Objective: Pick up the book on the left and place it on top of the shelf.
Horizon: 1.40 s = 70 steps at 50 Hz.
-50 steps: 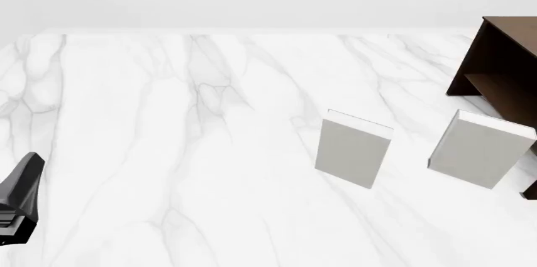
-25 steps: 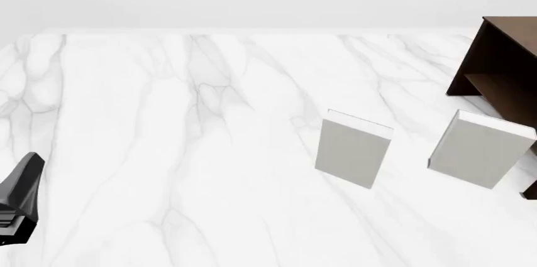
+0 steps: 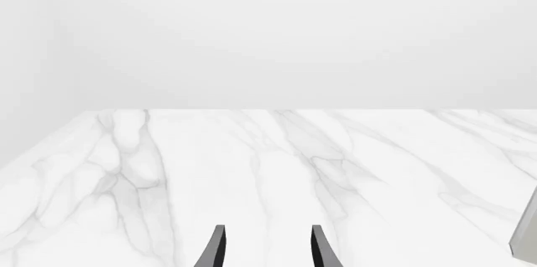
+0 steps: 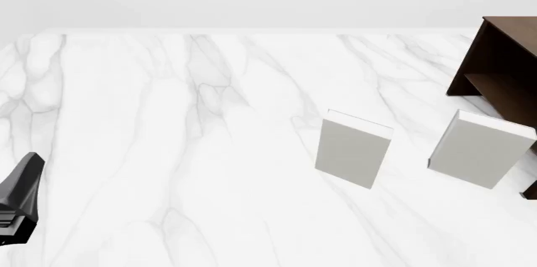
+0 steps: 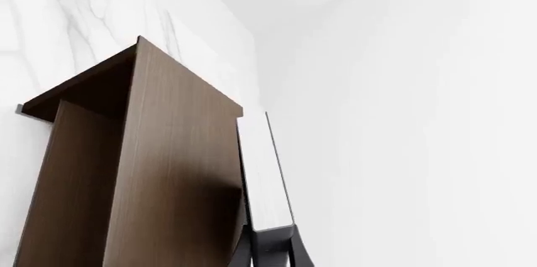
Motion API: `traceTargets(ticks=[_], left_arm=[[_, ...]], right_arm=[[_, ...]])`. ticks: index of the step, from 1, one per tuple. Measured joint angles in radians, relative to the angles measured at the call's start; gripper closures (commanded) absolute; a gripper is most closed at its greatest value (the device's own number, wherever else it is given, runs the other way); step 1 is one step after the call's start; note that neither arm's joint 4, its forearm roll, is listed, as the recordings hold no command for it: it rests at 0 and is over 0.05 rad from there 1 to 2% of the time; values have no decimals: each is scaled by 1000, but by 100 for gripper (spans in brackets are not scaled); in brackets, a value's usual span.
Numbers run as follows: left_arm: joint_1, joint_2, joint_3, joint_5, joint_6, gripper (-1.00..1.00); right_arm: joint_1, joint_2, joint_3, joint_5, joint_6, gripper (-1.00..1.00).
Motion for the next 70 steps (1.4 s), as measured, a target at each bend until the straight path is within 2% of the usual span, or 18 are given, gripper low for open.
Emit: traceTargets(ticks=[1, 2, 24, 70], left_arm=[[0, 0, 0, 0, 0, -100], [0, 0, 0, 0, 0, -100], [0, 0, 0, 0, 0, -100], [0, 0, 0, 0, 0, -100]], right_arm=[[1, 0, 0, 1, 1, 100], [3, 1, -1, 1, 2, -100], [26, -19, 25, 31, 56, -100], [64, -257, 151, 50, 156, -100]])
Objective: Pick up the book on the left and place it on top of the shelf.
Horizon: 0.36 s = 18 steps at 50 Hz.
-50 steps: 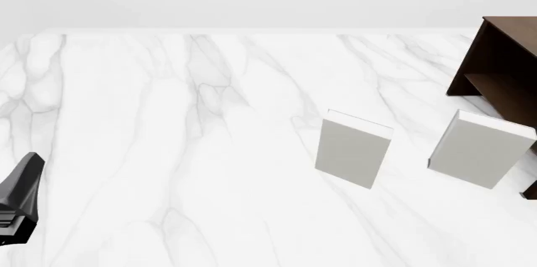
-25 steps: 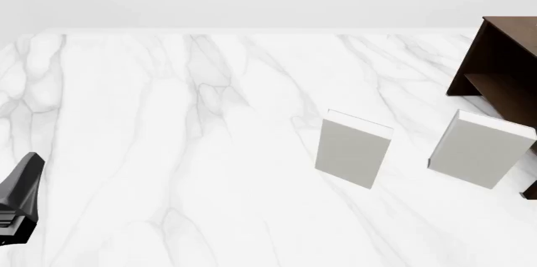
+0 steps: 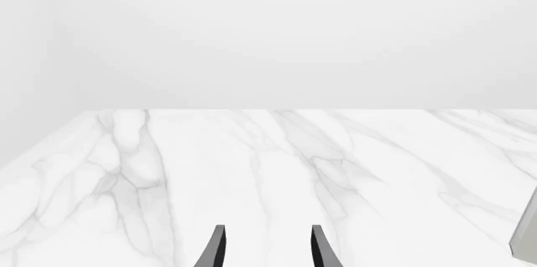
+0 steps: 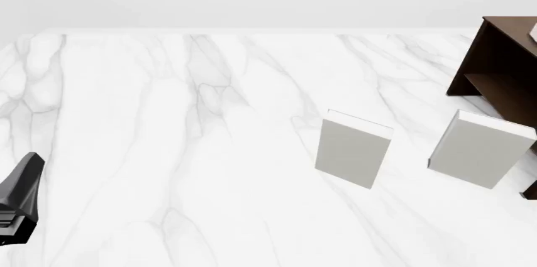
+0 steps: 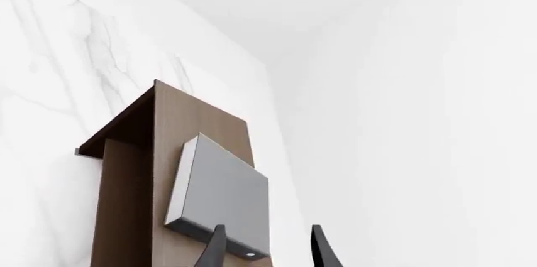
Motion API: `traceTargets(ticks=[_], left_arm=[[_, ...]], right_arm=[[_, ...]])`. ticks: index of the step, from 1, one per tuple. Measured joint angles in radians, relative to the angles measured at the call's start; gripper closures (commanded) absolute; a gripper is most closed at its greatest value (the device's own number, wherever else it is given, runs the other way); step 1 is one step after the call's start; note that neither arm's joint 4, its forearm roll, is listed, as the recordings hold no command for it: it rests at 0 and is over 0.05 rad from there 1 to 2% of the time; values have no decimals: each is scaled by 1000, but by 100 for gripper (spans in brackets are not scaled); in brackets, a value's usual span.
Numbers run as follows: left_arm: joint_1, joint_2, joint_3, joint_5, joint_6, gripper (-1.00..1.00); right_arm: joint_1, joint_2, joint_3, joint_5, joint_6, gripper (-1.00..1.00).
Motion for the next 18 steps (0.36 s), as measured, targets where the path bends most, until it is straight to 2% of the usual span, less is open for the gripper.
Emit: traceTargets(ticks=[18], left_arm=[[0, 0, 0, 0, 0, -100]], right_arm=[[39, -144, 28, 40, 72, -100]])
